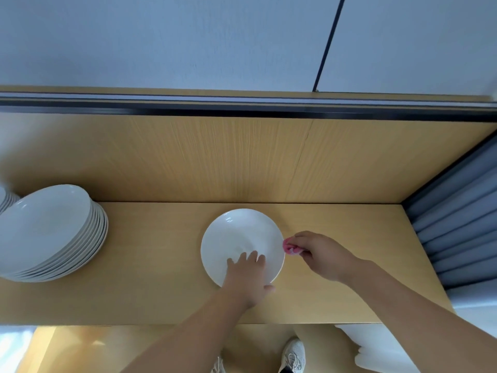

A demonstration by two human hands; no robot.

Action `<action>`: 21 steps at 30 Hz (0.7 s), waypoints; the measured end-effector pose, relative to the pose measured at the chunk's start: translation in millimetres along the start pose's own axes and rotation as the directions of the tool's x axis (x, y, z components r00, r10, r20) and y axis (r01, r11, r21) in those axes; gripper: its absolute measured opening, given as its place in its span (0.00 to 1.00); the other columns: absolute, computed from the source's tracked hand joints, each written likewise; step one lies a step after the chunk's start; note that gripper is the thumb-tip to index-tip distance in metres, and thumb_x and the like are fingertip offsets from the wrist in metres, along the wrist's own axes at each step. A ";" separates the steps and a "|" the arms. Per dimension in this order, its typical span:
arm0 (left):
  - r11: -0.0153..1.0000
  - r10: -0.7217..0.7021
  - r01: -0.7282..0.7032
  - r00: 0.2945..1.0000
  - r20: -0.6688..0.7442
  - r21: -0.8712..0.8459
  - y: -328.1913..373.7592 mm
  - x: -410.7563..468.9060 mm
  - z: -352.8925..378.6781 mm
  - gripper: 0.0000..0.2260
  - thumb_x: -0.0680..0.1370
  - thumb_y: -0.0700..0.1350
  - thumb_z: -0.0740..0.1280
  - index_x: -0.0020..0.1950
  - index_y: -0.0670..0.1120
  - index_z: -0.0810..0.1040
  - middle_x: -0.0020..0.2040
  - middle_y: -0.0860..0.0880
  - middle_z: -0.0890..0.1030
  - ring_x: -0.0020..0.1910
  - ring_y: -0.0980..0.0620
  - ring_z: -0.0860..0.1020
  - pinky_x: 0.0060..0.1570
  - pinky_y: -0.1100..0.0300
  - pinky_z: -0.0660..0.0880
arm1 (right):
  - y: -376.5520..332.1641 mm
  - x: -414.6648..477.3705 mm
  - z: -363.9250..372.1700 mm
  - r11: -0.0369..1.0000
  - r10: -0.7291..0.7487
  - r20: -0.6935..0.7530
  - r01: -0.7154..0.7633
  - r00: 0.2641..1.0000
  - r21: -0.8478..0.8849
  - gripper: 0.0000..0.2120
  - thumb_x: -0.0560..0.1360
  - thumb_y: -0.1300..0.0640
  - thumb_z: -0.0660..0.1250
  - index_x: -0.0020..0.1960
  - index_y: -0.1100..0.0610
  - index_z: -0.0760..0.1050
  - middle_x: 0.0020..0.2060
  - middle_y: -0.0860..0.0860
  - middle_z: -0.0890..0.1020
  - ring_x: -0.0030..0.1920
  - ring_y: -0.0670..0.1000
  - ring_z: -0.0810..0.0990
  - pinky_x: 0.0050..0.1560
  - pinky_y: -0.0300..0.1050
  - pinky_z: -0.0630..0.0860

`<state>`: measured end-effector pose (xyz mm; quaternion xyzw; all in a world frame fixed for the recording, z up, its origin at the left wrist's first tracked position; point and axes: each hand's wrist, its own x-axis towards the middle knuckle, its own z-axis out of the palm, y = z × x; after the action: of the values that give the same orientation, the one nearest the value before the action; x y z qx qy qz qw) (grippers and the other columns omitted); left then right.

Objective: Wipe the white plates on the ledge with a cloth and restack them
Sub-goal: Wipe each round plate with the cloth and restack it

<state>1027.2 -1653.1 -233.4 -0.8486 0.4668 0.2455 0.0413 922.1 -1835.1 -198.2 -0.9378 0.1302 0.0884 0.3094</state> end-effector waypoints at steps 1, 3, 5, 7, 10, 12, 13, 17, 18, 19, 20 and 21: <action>0.999 -0.038 0.037 0.999 0.031 0.014 4.7 2.9 3.7 0.28 0.77 0.57 0.62 0.72 0.45 0.61 0.70 0.47 0.63 0.69 0.43 0.63 0.63 0.41 0.64 | 1.4 -1.4 -0.4 1.000 0.000 -0.006 0.000 1.000 0.005 0.21 0.77 0.69 0.57 0.61 0.50 0.79 0.56 0.44 0.79 0.58 0.43 0.76 0.59 0.35 0.71; 0.995 -0.083 0.078 0.992 0.098 0.054 11.9 5.0 6.1 0.27 0.79 0.47 0.62 0.75 0.44 0.56 0.76 0.45 0.55 0.74 0.40 0.56 0.66 0.39 0.62 | 3.6 -3.1 -0.8 1.000 -0.010 -0.015 0.010 1.000 0.018 0.21 0.77 0.69 0.58 0.61 0.50 0.79 0.56 0.44 0.79 0.58 0.43 0.75 0.59 0.35 0.71; 0.992 -0.092 0.078 0.984 0.150 0.094 17.4 5.1 6.3 0.27 0.79 0.40 0.60 0.76 0.44 0.54 0.78 0.42 0.49 0.76 0.37 0.50 0.68 0.38 0.61 | 5.1 -4.8 -1.8 0.999 -0.022 -0.021 0.022 1.000 0.026 0.21 0.77 0.69 0.58 0.61 0.50 0.79 0.56 0.44 0.80 0.58 0.43 0.75 0.59 0.37 0.71; 0.991 -0.094 0.074 0.978 0.187 0.109 20.4 4.8 5.3 0.27 0.79 0.38 0.57 0.77 0.43 0.53 0.78 0.41 0.47 0.77 0.37 0.48 0.69 0.37 0.59 | 5.9 -5.8 -4.7 0.999 -0.039 -0.033 0.040 0.999 0.027 0.21 0.77 0.69 0.59 0.61 0.51 0.79 0.56 0.45 0.79 0.57 0.43 0.75 0.58 0.36 0.71; 0.995 -0.075 0.062 0.983 0.169 0.084 21.6 2.6 -3.8 0.25 0.79 0.36 0.55 0.76 0.41 0.55 0.78 0.41 0.51 0.76 0.38 0.53 0.68 0.38 0.62 | 5.7 -6.0 -13.9 0.997 -0.064 -0.062 0.066 0.996 0.032 0.20 0.76 0.71 0.59 0.61 0.54 0.79 0.55 0.46 0.80 0.56 0.43 0.76 0.56 0.31 0.69; 0.997 -0.053 0.048 0.995 0.089 0.063 20.8 -3.0 -18.2 0.23 0.78 0.35 0.55 0.74 0.40 0.60 0.73 0.41 0.63 0.70 0.41 0.65 0.62 0.45 0.70 | 4.7 -4.5 -22.0 0.996 -0.079 -0.092 0.083 0.993 0.040 0.20 0.76 0.72 0.59 0.60 0.55 0.79 0.55 0.47 0.80 0.55 0.44 0.76 0.55 0.30 0.69; 0.998 -0.055 0.053 0.997 0.046 0.035 19.2 -6.5 -28.5 0.22 0.77 0.34 0.55 0.72 0.41 0.62 0.67 0.42 0.69 0.64 0.42 0.71 0.55 0.50 0.73 | 3.9 -3.0 -26.4 0.995 -0.088 -0.110 0.092 0.990 0.038 0.20 0.76 0.72 0.59 0.60 0.55 0.79 0.55 0.47 0.80 0.55 0.44 0.76 0.55 0.31 0.70; 0.985 -0.140 0.128 0.985 -0.104 -0.112 3.7 -19.0 -74.8 0.14 0.79 0.36 0.57 0.64 0.43 0.67 0.44 0.48 0.75 0.42 0.48 0.76 0.36 0.57 0.68 | -5.0 6.5 -45.1 0.990 -0.129 -0.161 0.136 0.979 0.032 0.20 0.76 0.72 0.60 0.60 0.56 0.79 0.54 0.45 0.80 0.54 0.38 0.74 0.52 0.24 0.66; 0.972 -0.174 0.147 0.975 -0.141 -0.185 -0.5 -21.7 -86.6 0.11 0.80 0.39 0.56 0.63 0.43 0.68 0.44 0.48 0.75 0.43 0.49 0.76 0.36 0.57 0.67 | -8.6 9.1 -50.3 0.988 -0.143 -0.172 0.152 0.975 0.037 0.20 0.76 0.73 0.60 0.61 0.56 0.79 0.52 0.43 0.79 0.53 0.36 0.74 0.52 0.23 0.65; 0.946 -0.214 0.162 0.963 -0.165 -0.282 -3.8 -24.2 -97.5 0.10 0.82 0.41 0.56 0.63 0.42 0.68 0.47 0.48 0.75 0.44 0.49 0.76 0.36 0.58 0.66 | -12.1 11.7 -55.7 0.984 -0.161 -0.185 0.172 0.969 0.042 0.20 0.76 0.73 0.60 0.61 0.56 0.79 0.51 0.41 0.79 0.53 0.34 0.74 0.52 0.23 0.65; 0.911 -0.252 0.169 0.950 -0.183 -0.377 -6.5 -27.7 -108.6 0.11 0.83 0.44 0.55 0.63 0.43 0.68 0.50 0.47 0.75 0.45 0.49 0.74 0.38 0.58 0.66 | -15.7 14.2 -61.2 0.980 -0.181 -0.205 0.194 0.962 0.045 0.21 0.75 0.74 0.60 0.61 0.57 0.79 0.50 0.40 0.78 0.53 0.32 0.74 0.52 0.23 0.65; 0.870 -0.291 0.172 0.936 -0.199 -0.462 -9.6 -29.6 -116.7 0.12 0.83 0.46 0.55 0.64 0.43 0.68 0.52 0.47 0.75 0.45 0.50 0.73 0.40 0.58 0.66 | -19.0 17.0 -66.7 0.976 -0.197 -0.229 0.213 0.953 0.045 0.21 0.75 0.75 0.60 0.60 0.57 0.79 0.50 0.41 0.78 0.53 0.32 0.74 0.53 0.22 0.65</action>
<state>1066.0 -1659.8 -119.2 -0.9110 0.2950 0.2228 -0.1830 949.6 -1863.9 -139.0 -0.9389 0.0691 -0.0547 0.3327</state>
